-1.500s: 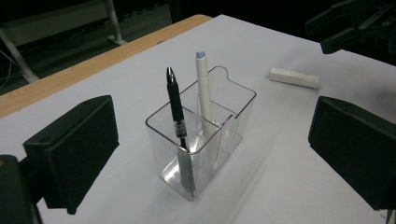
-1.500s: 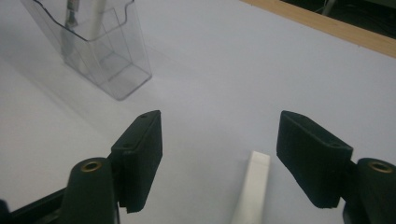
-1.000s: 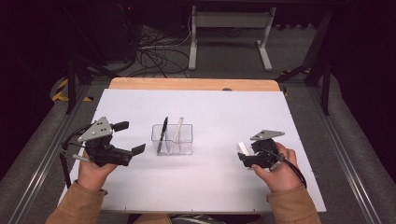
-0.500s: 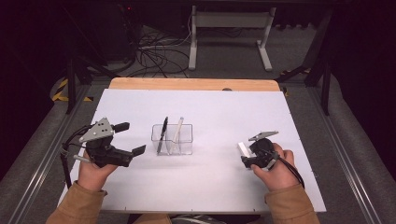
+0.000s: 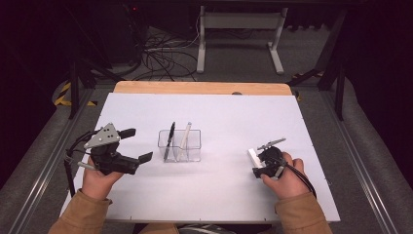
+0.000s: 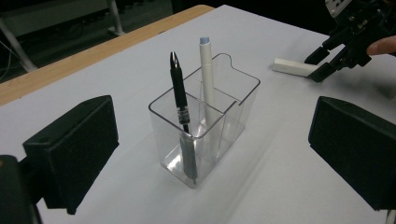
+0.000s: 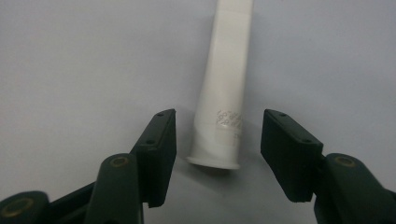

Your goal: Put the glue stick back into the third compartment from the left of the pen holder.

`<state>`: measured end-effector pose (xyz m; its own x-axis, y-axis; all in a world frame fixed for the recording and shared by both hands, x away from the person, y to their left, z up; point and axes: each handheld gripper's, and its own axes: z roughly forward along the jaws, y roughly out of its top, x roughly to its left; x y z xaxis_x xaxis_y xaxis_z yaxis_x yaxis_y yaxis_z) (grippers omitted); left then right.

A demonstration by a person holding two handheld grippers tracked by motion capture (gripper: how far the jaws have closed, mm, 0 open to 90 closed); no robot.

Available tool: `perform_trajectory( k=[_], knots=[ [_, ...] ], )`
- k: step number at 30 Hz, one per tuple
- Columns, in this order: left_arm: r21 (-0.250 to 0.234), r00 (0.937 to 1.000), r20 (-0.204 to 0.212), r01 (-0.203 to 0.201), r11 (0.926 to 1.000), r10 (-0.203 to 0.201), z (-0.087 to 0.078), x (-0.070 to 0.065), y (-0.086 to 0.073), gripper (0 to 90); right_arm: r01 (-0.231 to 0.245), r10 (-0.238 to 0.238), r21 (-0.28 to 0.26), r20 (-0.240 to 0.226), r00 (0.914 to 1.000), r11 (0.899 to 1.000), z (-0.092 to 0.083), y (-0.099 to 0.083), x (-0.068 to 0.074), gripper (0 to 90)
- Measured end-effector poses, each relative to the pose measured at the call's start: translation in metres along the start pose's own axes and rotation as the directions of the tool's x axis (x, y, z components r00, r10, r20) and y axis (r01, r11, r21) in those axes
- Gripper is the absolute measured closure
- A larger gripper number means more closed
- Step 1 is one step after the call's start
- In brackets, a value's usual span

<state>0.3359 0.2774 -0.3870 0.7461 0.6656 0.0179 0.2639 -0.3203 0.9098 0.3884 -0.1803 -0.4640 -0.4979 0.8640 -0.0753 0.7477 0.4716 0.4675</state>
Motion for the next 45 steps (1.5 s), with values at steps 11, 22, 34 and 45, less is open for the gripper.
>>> perform_trajectory(
  k=[11,22,34,45],
  knots=[
    [0.007,1.0000,0.003,0.003,1.0000,-0.003,0.002,0.000,-0.001,2.4,-0.019,0.019,0.037,-0.002,0.9998,0.999,0.002,0.000,0.005,57.4],
    [0.014,1.0000,0.005,-0.001,0.9999,0.001,0.004,-0.001,-0.001,2.4,-0.049,0.049,0.057,0.004,0.9988,0.997,0.003,0.003,0.006,64.9],
    [0.013,1.0000,0.006,0.003,0.9999,-0.003,0.004,0.000,-0.002,2.4,-0.088,0.090,0.065,-0.031,0.9955,0.994,0.000,0.002,0.001,65.2],
    [0.006,1.0000,0.003,0.001,1.0000,-0.001,0.003,-0.001,-0.001,2.4,-0.063,0.063,-0.003,-0.072,0.9954,0.998,-0.020,0.004,0.003,65.2]
  ],
)
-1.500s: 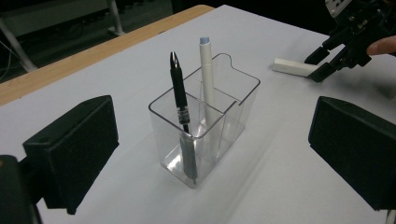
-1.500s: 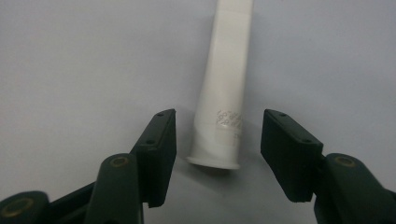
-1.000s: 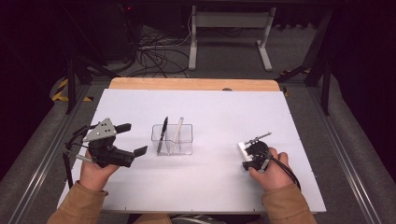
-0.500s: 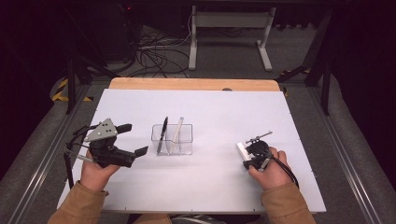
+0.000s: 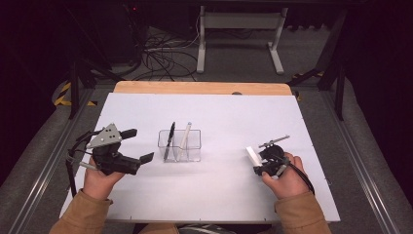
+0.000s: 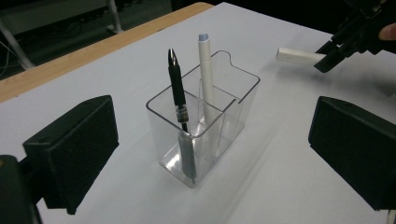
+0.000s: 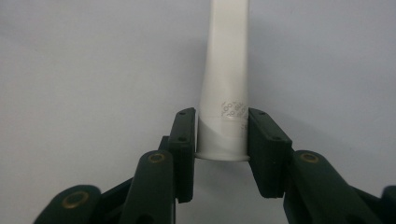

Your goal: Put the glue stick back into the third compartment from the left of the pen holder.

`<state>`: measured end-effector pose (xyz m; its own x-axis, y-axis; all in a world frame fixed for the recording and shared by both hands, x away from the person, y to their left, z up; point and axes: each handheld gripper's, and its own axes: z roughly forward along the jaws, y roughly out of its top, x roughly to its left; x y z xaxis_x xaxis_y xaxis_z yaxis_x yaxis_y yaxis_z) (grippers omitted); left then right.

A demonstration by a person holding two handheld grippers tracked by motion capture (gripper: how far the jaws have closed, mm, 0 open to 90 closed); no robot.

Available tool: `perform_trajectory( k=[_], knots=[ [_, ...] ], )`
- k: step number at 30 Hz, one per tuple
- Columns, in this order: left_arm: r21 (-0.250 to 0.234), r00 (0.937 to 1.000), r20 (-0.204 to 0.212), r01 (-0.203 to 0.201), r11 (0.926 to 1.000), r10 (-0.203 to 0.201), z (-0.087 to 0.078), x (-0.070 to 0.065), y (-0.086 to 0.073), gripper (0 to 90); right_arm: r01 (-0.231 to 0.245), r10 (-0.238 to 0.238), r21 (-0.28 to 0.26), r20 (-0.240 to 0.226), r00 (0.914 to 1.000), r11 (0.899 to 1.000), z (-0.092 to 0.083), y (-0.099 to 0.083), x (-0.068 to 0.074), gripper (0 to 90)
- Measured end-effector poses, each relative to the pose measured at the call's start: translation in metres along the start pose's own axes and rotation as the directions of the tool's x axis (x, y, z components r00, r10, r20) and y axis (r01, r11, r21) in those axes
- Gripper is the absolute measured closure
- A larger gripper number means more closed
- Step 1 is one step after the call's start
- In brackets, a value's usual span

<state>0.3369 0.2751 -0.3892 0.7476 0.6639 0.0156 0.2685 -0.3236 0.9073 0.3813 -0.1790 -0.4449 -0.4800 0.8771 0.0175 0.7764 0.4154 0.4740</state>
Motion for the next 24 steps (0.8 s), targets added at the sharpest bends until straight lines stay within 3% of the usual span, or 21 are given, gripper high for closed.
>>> perform_trajectory(
  k=[7,18,24],
  knots=[
    [0.000,1.0000,0.000,-0.001,1.0000,0.001,0.000,0.000,0.000,2.4,0.037,-0.038,-0.060,-0.008,0.9992,0.998,-0.018,0.001,0.003,65.2],
    [-0.004,1.0000,-0.002,-0.005,1.0000,0.005,-0.001,0.000,0.000,2.4,0.046,-0.048,-0.083,-0.022,0.9986,0.995,-0.026,0.002,0.005,65.2],
    [-0.016,1.0000,-0.006,0.000,0.9999,0.000,-0.004,0.001,0.001,2.4,0.079,-0.083,-0.105,-0.026,0.9962,0.991,-0.038,0.008,0.009,65.1]
  ],
)
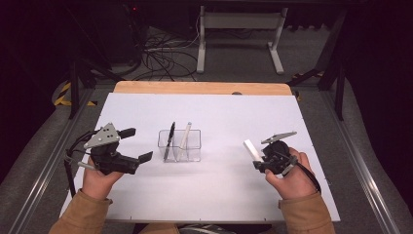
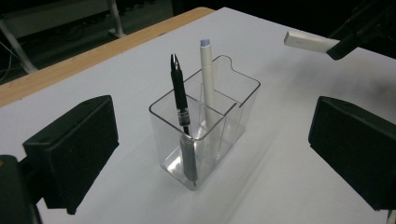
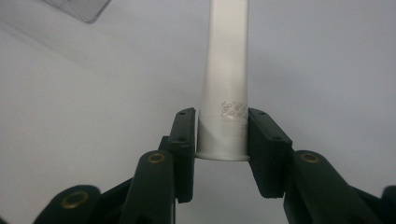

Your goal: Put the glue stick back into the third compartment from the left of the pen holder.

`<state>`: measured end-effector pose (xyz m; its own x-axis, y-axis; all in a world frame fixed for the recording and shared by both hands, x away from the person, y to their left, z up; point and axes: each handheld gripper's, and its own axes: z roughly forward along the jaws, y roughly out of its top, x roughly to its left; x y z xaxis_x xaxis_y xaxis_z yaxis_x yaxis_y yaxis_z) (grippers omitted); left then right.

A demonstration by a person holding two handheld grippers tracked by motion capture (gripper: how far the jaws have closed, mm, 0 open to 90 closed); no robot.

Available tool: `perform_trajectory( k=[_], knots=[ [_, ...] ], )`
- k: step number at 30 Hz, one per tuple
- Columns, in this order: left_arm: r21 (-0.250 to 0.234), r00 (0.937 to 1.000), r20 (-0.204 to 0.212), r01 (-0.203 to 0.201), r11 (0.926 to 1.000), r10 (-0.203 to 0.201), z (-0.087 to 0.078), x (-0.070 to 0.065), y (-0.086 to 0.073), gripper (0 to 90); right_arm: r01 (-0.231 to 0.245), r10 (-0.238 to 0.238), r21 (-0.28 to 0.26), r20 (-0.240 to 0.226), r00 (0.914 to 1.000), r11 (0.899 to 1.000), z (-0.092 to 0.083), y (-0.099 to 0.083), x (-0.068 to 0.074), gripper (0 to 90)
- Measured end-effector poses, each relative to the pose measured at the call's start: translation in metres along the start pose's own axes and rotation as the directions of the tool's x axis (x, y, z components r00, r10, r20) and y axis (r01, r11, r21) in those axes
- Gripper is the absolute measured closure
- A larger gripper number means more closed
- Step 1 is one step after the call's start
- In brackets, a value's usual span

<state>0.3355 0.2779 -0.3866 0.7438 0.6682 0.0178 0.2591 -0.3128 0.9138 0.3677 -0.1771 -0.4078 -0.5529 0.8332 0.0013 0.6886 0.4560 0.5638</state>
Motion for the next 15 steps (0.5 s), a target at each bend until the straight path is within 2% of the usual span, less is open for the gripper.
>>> perform_trajectory(
  k=[7,15],
  knots=[
    [-0.017,1.0000,0.002,0.001,0.9999,-0.001,-0.003,0.001,0.000,2.2,0.047,-0.047,0.001,-0.008,0.9989,0.999,-0.016,0.015,0.001,65.1],
    [-0.029,0.9999,0.013,0.004,0.9996,-0.004,-0.009,-0.002,-0.004,2.2,0.105,-0.105,0.007,-0.047,0.9934,0.994,-0.024,0.034,0.005,65.1]
  ],
)
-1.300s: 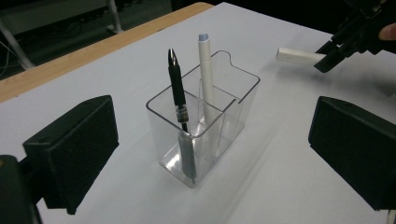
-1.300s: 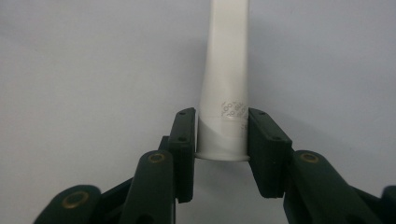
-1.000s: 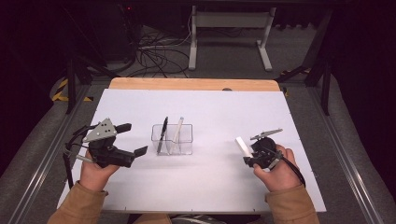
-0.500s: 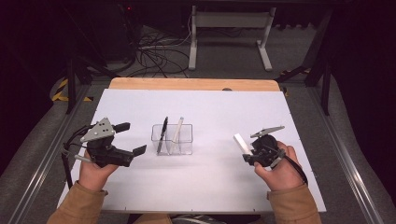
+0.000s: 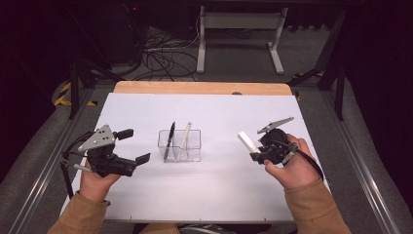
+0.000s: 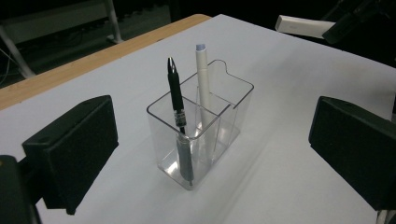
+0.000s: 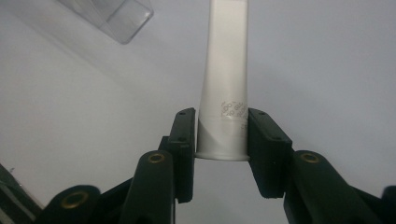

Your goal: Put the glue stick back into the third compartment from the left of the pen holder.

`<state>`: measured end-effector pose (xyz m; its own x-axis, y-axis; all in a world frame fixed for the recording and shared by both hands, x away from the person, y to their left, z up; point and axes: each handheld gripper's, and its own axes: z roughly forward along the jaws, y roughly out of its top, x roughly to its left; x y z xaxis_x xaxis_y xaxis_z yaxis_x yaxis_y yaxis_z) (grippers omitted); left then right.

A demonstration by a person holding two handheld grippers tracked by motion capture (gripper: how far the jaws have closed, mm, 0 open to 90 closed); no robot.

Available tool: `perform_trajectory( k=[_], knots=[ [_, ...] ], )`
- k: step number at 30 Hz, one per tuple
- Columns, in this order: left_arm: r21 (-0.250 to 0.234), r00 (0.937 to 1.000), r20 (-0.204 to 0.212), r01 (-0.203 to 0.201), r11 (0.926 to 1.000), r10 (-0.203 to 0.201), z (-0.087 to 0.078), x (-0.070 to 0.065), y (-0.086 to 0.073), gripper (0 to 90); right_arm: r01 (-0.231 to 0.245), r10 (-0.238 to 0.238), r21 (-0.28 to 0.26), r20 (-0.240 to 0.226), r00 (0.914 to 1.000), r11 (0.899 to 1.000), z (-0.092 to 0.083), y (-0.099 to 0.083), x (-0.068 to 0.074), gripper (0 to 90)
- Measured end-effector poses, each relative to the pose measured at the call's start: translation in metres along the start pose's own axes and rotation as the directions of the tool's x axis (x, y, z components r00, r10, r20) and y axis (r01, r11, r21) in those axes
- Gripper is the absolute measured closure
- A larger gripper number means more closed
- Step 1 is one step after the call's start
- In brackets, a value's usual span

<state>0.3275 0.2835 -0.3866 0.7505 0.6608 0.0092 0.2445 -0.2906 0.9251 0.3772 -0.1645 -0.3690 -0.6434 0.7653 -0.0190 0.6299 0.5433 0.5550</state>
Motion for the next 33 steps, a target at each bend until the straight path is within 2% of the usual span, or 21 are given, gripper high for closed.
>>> perform_trajectory(
  k=[8,14,20,30,33],
  knots=[
    [-0.005,0.9999,-0.010,0.008,1.0000,-0.008,-0.006,-0.001,-0.005,2.1,0.060,-0.060,0.000,-0.064,0.9962,0.998,-0.002,0.021,0.002,65.1],
    [-0.010,0.9999,-0.010,0.013,0.9999,-0.014,-0.009,0.000,-0.007,2.0,0.112,-0.110,0.010,-0.098,0.9891,0.994,-0.004,0.036,0.008,65.1],
    [-0.007,0.9999,-0.012,0.007,0.9999,-0.007,-0.010,0.000,-0.007,1.9,0.169,-0.164,0.035,-0.118,0.9793,0.985,-0.002,0.051,0.017,65.1],
    [-0.013,0.9998,-0.009,0.016,0.9998,-0.016,-0.010,0.000,-0.008,1.8,0.211,-0.202,0.043,-0.161,0.9661,0.976,0.001,0.073,0.029,65.0],
    [-0.011,0.9999,-0.011,0.008,0.9999,-0.008,-0.010,0.001,-0.007,1.8,0.219,-0.208,0.047,-0.174,0.9626,0.975,0.003,0.077,0.031,65.0]
  ],
)
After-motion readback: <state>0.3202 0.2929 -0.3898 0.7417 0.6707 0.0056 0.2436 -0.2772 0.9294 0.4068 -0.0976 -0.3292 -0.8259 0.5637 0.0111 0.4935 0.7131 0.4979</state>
